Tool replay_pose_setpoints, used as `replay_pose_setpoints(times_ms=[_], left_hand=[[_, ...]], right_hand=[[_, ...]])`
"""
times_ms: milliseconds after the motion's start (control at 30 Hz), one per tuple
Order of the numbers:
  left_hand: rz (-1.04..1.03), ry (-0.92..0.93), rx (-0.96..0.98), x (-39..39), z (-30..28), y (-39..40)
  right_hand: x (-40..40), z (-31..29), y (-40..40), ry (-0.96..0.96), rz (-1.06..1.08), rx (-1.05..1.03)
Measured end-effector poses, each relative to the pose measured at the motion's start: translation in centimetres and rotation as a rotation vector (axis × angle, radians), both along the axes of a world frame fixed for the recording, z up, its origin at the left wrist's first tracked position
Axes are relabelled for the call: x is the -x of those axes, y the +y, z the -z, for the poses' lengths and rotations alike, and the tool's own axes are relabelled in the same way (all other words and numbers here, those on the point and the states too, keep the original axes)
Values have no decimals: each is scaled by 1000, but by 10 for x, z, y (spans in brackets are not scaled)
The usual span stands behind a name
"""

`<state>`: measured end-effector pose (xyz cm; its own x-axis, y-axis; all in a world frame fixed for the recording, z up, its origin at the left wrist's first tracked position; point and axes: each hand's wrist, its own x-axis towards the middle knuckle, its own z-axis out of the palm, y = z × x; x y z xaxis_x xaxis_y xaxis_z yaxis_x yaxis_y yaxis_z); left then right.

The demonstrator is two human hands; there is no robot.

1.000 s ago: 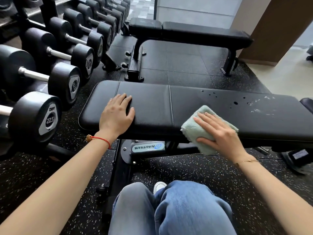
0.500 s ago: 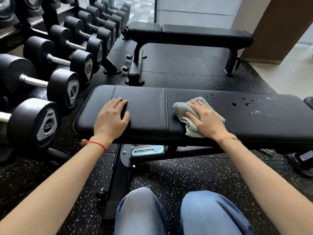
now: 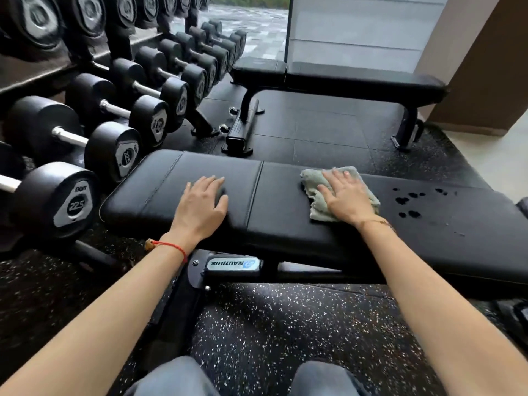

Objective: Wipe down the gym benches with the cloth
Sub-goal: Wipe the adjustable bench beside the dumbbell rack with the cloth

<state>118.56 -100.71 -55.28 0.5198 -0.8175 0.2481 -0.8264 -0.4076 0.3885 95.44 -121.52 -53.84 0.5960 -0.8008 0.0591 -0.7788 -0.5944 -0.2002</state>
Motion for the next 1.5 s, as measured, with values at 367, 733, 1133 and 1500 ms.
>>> replay_pose_setpoints(times_ms=[367,733,1133,1500], left_hand=[[-99,-59,28,36,13,-19],[-131,-57,56,34,17,-18],[-131,-51,18,33,16,-17],[-169,-35,11,41,11,-20]], right_hand=[[73,7,-5,-97,-460,-64],[76,6,51,-46,-730,46],[43,11,79,6,-773,217],[21,12,95,34,-691,220]])
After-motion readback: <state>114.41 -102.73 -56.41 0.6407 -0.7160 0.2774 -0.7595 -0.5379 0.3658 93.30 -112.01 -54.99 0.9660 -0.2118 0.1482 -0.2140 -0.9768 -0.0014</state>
